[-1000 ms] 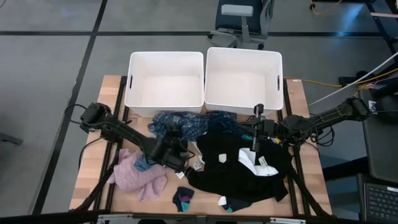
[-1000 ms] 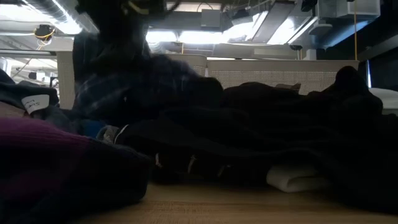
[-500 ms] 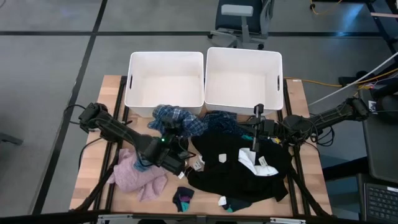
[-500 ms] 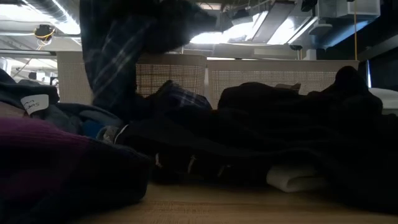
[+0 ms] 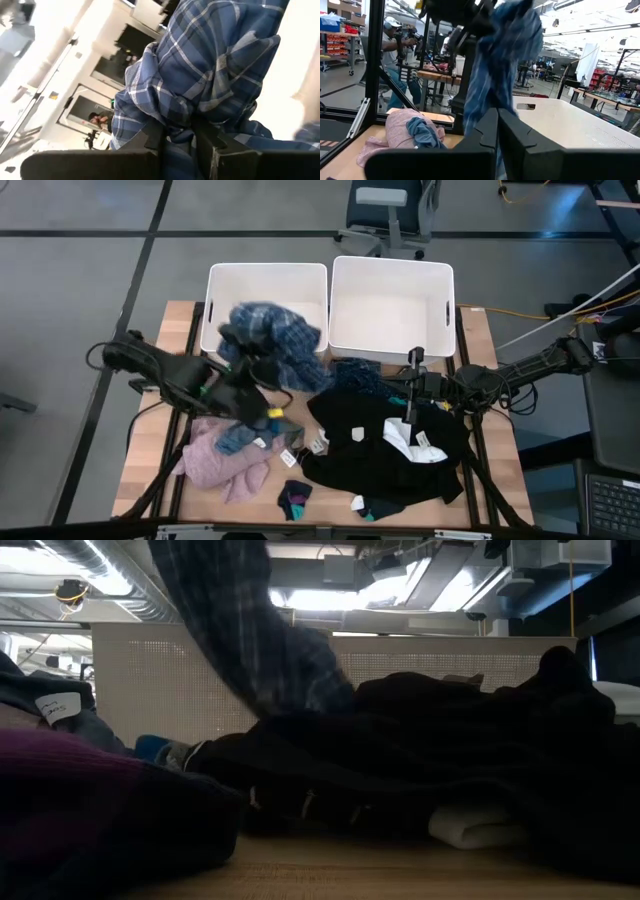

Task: Sort clothes
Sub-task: Put the patterned shirt into the left white bin

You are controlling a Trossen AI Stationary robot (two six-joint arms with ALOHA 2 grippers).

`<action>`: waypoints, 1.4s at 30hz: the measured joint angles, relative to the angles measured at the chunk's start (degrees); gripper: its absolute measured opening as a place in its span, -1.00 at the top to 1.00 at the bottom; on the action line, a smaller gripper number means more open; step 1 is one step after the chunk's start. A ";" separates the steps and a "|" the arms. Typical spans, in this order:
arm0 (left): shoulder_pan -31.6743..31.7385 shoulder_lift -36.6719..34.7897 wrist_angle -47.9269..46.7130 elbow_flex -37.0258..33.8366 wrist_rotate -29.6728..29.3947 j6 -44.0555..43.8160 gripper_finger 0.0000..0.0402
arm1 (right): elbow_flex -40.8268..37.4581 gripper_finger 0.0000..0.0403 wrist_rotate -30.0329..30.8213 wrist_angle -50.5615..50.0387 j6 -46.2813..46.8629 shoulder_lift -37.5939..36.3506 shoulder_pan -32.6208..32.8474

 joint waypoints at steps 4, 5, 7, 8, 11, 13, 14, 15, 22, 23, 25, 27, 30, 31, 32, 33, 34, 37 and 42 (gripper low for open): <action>2.99 -4.48 11.07 0.91 -0.11 12.42 0.77 | 0.00 0.92 0.00 0.04 0.00 0.00 0.00; 4.00 -5.53 14.37 0.93 0.44 15.55 0.78 | 0.00 0.92 0.00 0.01 0.00 0.00 0.01; 6.08 -7.74 20.90 0.93 2.71 21.32 0.78 | 0.00 0.92 0.00 0.02 -0.04 0.00 0.02; 7.25 -8.76 24.41 0.93 4.53 23.90 0.78 | 0.00 0.92 0.00 0.03 -0.17 0.00 0.01; 11.09 -11.38 35.23 0.96 11.87 29.82 0.76 | 0.00 0.92 0.00 0.05 -0.83 0.00 0.02; 13.72 -12.66 41.61 0.97 16.80 32.95 0.76 | 0.00 0.92 0.00 0.03 -1.48 0.00 0.00; 15.18 -13.08 44.52 1.00 19.09 34.06 0.76 | 0.00 0.92 0.00 0.03 -1.53 0.00 0.02; 16.76 -13.43 46.85 1.00 21.20 34.75 0.76 | 0.00 0.92 0.00 0.05 -1.57 0.00 0.02; 29.48 -13.46 51.27 0.02 26.06 35.83 0.77 | 0.00 0.92 0.00 0.03 -1.68 0.00 0.00; 31.43 -13.46 51.24 -0.66 26.06 35.34 0.76 | 0.00 0.92 0.02 0.03 -1.68 0.00 0.02; 35.07 -13.46 50.94 -2.40 26.09 32.61 0.75 | 0.00 0.92 0.01 0.01 -1.68 0.00 0.02; 38.35 -13.46 48.85 -4.37 26.13 28.39 0.75 | 0.00 0.92 0.01 -0.02 -1.68 0.00 0.01; 42.95 -13.46 45.31 -7.92 27.18 22.35 0.74 | 0.00 0.92 0.02 -0.04 -1.68 0.00 0.02; 44.21 -13.46 44.42 -9.32 28.35 20.79 0.74 | 0.00 0.92 0.00 -0.06 -1.68 0.00 0.02; 45.46 -13.46 43.56 -10.95 29.76 19.02 0.74 | 0.00 0.92 0.01 -0.10 -1.68 0.00 0.00; 46.66 -13.44 42.64 -12.50 31.02 17.34 0.74 | 0.00 0.92 0.01 -0.14 -1.68 0.00 0.02; 47.82 -13.39 41.86 -14.01 32.17 15.67 0.74 | 0.00 0.92 0.02 -0.15 -1.68 0.00 0.01; 50.48 -13.35 40.24 -18.77 35.55 10.37 0.74 | 0.00 0.92 0.01 -0.15 -1.69 0.00 0.01; 53.20 -13.35 36.62 -26.02 42.13 4.06 0.74 | 0.00 0.92 0.02 -0.15 -1.68 0.00 0.01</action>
